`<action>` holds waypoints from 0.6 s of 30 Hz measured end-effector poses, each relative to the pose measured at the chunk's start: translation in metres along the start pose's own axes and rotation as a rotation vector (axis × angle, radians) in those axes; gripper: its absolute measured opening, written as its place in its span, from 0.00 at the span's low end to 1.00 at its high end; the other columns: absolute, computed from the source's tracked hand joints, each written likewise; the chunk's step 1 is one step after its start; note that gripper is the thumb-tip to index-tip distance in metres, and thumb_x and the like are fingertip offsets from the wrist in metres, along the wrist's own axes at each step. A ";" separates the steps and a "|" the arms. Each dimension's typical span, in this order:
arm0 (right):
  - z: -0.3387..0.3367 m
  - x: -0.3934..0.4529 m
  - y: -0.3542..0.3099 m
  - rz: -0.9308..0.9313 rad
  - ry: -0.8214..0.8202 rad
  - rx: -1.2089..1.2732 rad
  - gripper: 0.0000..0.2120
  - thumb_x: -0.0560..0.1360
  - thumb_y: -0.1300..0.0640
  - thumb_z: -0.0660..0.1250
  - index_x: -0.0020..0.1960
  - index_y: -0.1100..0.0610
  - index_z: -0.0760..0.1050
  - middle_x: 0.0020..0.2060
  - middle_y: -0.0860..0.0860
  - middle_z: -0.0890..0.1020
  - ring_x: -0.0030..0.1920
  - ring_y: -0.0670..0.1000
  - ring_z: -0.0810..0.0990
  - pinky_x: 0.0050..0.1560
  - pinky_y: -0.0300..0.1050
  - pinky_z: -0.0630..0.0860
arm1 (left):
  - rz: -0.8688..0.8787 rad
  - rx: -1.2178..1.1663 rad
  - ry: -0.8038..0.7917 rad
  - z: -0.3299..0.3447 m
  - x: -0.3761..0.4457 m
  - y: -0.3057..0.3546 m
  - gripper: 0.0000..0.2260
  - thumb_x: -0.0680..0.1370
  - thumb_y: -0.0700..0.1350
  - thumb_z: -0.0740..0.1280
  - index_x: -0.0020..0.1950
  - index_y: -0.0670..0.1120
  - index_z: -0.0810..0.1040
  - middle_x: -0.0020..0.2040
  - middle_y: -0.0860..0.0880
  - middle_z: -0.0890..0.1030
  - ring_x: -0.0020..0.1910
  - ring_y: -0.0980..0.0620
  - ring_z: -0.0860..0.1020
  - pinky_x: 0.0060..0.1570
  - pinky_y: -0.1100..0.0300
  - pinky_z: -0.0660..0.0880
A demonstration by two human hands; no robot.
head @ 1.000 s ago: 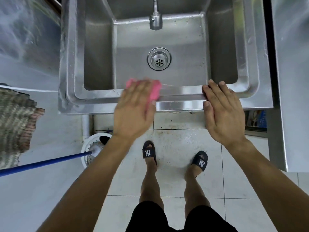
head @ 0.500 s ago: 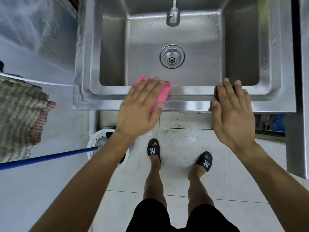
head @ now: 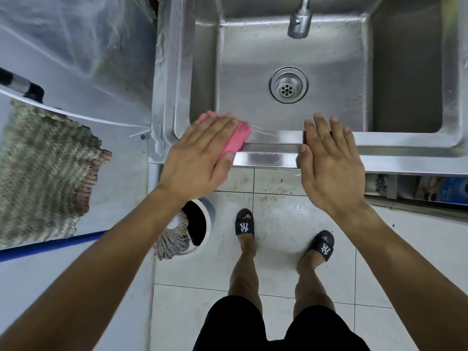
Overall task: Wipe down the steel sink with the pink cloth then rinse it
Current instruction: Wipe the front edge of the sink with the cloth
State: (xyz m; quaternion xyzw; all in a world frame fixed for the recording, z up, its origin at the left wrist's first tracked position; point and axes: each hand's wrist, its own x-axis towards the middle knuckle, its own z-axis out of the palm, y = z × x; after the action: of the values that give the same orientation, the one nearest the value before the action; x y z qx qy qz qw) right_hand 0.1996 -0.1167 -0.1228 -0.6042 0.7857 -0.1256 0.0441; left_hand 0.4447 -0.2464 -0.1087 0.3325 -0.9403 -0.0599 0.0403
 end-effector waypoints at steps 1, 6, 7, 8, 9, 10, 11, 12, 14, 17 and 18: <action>0.002 0.001 -0.006 0.023 0.000 -0.005 0.26 0.87 0.50 0.46 0.80 0.61 0.63 0.80 0.59 0.63 0.82 0.61 0.58 0.82 0.59 0.53 | -0.142 -0.004 0.016 -0.001 0.000 0.008 0.25 0.85 0.51 0.52 0.80 0.42 0.67 0.79 0.42 0.69 0.80 0.42 0.64 0.78 0.42 0.61; 0.012 0.007 -0.022 0.114 0.091 -0.006 0.25 0.86 0.51 0.48 0.79 0.59 0.67 0.79 0.57 0.67 0.79 0.63 0.63 0.80 0.59 0.57 | -0.382 -0.093 0.051 0.015 0.037 0.112 0.26 0.85 0.50 0.51 0.82 0.44 0.63 0.81 0.43 0.65 0.82 0.40 0.59 0.80 0.42 0.52; 0.013 0.007 -0.020 0.110 0.111 0.001 0.24 0.86 0.52 0.49 0.78 0.59 0.68 0.78 0.57 0.68 0.79 0.63 0.65 0.80 0.59 0.58 | -0.292 -0.127 0.035 0.015 0.042 0.119 0.25 0.85 0.50 0.52 0.81 0.43 0.65 0.80 0.43 0.67 0.81 0.40 0.61 0.80 0.42 0.54; 0.014 0.006 -0.019 0.102 0.124 0.005 0.24 0.87 0.52 0.49 0.77 0.59 0.69 0.78 0.56 0.69 0.79 0.62 0.65 0.79 0.59 0.59 | -0.208 -0.144 0.034 0.017 0.042 0.114 0.24 0.85 0.50 0.53 0.80 0.42 0.66 0.79 0.43 0.68 0.80 0.40 0.63 0.80 0.42 0.56; 0.014 0.006 -0.019 0.100 0.130 0.008 0.23 0.87 0.52 0.49 0.77 0.59 0.70 0.77 0.56 0.70 0.79 0.62 0.66 0.79 0.59 0.60 | -0.144 -0.150 0.042 0.015 0.038 0.103 0.24 0.86 0.50 0.54 0.80 0.41 0.67 0.79 0.42 0.69 0.80 0.40 0.64 0.79 0.42 0.57; 0.014 0.005 -0.019 0.106 0.131 0.008 0.24 0.87 0.51 0.49 0.77 0.59 0.70 0.77 0.56 0.70 0.79 0.61 0.65 0.79 0.59 0.59 | -0.113 -0.141 0.031 0.012 0.029 0.087 0.24 0.86 0.51 0.53 0.80 0.41 0.67 0.78 0.42 0.70 0.80 0.40 0.64 0.79 0.42 0.57; 0.014 0.006 -0.021 0.114 0.131 0.006 0.24 0.87 0.51 0.48 0.77 0.59 0.69 0.78 0.56 0.69 0.79 0.62 0.65 0.80 0.59 0.59 | -0.122 -0.117 -0.001 0.007 0.018 0.067 0.25 0.86 0.52 0.52 0.80 0.42 0.66 0.79 0.42 0.70 0.80 0.41 0.64 0.80 0.43 0.57; 0.013 0.007 -0.024 0.123 0.127 -0.001 0.25 0.87 0.51 0.48 0.78 0.59 0.69 0.78 0.56 0.69 0.79 0.62 0.64 0.80 0.59 0.58 | -0.154 -0.078 -0.028 0.004 0.006 0.045 0.26 0.86 0.52 0.49 0.81 0.43 0.65 0.79 0.43 0.69 0.81 0.42 0.63 0.81 0.44 0.55; 0.011 0.008 -0.029 0.139 0.097 -0.018 0.25 0.87 0.50 0.47 0.78 0.59 0.67 0.79 0.57 0.67 0.80 0.62 0.62 0.80 0.59 0.56 | -0.250 -0.025 -0.059 -0.004 -0.016 0.001 0.27 0.86 0.53 0.46 0.82 0.45 0.62 0.81 0.45 0.66 0.82 0.45 0.60 0.82 0.45 0.52; 0.010 0.010 -0.035 0.099 0.041 -0.047 0.27 0.87 0.48 0.45 0.80 0.60 0.64 0.80 0.58 0.64 0.81 0.63 0.59 0.81 0.60 0.54 | -0.370 0.001 -0.004 -0.003 -0.016 -0.004 0.27 0.84 0.52 0.48 0.82 0.45 0.62 0.82 0.46 0.64 0.82 0.44 0.58 0.81 0.43 0.52; 0.011 0.011 -0.039 0.048 0.008 -0.054 0.27 0.87 0.47 0.46 0.80 0.60 0.63 0.80 0.58 0.63 0.81 0.63 0.59 0.81 0.60 0.53 | -0.373 0.001 0.016 -0.001 -0.010 0.009 0.27 0.84 0.52 0.49 0.82 0.45 0.62 0.81 0.45 0.65 0.82 0.43 0.58 0.81 0.42 0.52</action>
State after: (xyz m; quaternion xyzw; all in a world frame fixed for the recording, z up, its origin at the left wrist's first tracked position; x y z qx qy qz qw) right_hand 0.2356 -0.1381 -0.1230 -0.5856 0.8032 -0.1057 0.0275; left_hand 0.4472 -0.2335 -0.1068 0.5016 -0.8621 -0.0632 0.0358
